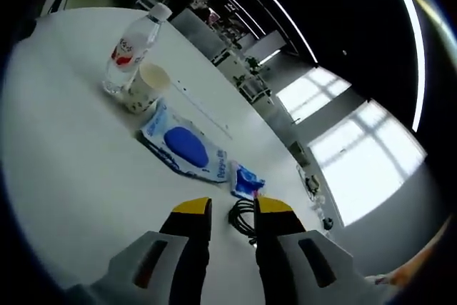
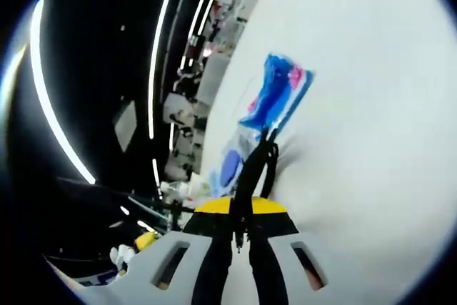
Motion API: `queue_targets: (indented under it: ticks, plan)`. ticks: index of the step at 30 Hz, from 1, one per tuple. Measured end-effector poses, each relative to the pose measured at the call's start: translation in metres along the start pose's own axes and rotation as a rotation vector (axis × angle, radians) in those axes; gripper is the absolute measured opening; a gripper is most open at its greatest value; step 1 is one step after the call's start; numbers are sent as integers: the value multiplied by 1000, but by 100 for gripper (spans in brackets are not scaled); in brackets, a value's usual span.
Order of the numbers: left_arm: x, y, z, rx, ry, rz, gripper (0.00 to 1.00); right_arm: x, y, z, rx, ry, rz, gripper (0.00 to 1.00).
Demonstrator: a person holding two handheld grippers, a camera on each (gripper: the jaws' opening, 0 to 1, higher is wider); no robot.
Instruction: Arrange the tabletop items into an orderly group along one side of the table until the central work area is clear of visible clutter.
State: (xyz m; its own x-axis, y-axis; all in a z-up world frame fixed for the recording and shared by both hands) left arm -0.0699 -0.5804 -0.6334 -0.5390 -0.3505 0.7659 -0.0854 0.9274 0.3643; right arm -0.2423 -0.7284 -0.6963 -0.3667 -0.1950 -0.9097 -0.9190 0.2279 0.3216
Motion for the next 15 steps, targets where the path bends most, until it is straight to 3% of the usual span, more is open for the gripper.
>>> queue_targets:
  ticks: [11, 15]
  plan:
    - [-1, 1, 2, -7, 14, 8, 21, 39, -2, -15, 14, 14, 117, 6]
    - [-2, 2, 2, -12, -12, -3, 22, 51, -1, -20, -1, 85, 198, 8]
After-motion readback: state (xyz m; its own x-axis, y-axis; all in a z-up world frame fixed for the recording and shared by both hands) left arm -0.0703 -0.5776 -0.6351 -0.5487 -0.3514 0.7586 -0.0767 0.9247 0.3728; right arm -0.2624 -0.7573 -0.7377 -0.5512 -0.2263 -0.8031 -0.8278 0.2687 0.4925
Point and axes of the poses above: the point that each gripper's makers call its tool centre point, and the gripper's own axes: y roughly backward along the fingers, x roughly to its right, z roughly out of its underside, the point moved 4 cm from there along y, roughly backward along the fingers
